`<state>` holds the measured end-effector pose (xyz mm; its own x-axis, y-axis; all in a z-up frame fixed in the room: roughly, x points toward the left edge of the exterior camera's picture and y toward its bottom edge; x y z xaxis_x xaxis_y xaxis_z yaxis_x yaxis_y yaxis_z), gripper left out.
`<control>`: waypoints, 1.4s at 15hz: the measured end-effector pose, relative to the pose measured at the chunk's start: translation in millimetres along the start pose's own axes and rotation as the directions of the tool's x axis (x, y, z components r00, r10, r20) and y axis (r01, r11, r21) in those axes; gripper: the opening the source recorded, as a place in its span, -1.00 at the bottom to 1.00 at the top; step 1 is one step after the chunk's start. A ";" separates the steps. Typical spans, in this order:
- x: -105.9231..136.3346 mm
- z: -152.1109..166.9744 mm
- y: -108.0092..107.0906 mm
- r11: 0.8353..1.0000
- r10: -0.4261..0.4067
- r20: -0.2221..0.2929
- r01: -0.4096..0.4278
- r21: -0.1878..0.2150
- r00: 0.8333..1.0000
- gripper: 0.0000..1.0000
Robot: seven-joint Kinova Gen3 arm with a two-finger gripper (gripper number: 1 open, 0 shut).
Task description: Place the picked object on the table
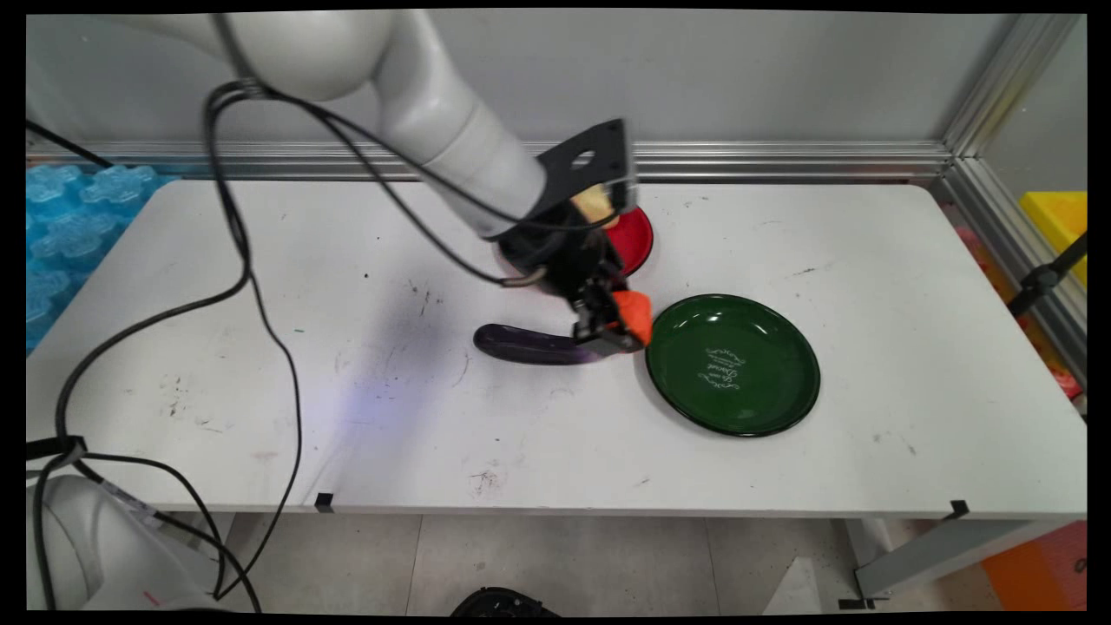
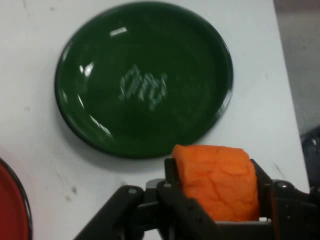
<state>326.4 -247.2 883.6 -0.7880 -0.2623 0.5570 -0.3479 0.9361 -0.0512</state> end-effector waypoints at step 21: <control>-71.2 76.6 17.6 0.991 0.131 0.134 -0.125 -0.057 0.982 -1.00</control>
<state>337.5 -230.0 779.6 -0.8876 -0.1659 0.4298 -0.2171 0.9734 -0.0726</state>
